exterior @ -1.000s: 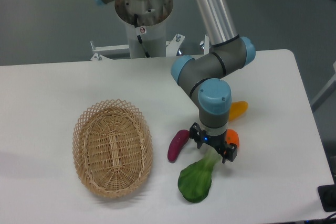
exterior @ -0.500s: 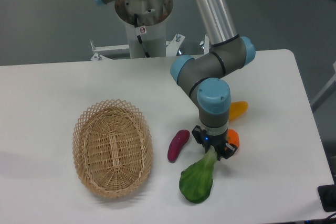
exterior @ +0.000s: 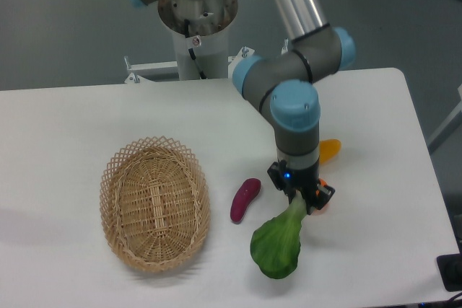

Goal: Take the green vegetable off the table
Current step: 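Lift the bok choy up off the table by its stem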

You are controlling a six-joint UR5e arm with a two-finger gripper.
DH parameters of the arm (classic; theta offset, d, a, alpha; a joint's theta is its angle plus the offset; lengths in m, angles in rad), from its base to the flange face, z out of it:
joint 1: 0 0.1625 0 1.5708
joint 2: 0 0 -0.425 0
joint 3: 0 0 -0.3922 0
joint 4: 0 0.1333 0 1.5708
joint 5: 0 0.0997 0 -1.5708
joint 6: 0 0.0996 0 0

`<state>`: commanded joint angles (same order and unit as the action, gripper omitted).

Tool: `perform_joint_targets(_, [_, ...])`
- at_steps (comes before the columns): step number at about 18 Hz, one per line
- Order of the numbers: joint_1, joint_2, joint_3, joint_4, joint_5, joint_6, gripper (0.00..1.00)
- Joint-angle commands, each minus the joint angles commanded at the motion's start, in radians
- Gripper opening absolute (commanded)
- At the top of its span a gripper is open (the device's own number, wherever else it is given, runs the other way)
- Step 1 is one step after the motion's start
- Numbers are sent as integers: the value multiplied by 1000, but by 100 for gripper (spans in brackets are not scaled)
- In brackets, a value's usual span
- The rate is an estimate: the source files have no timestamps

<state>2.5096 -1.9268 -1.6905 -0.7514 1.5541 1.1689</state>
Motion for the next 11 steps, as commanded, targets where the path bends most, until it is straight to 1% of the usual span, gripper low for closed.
perform_joint_targets(2, [3, 40, 2, -41, -43, -2, 47])
perform_joint_targets(4, [9, 77, 3, -87, -61, 0, 47])
perform_joint_targets(8, [38, 120, 17, -166, -81, 6, 47])
perform_joint_targets(10, [55, 143, 35, -213, -83, 26, 47])
perform_joint_targets(11, [64, 147, 51, -247, -86, 46, 47])
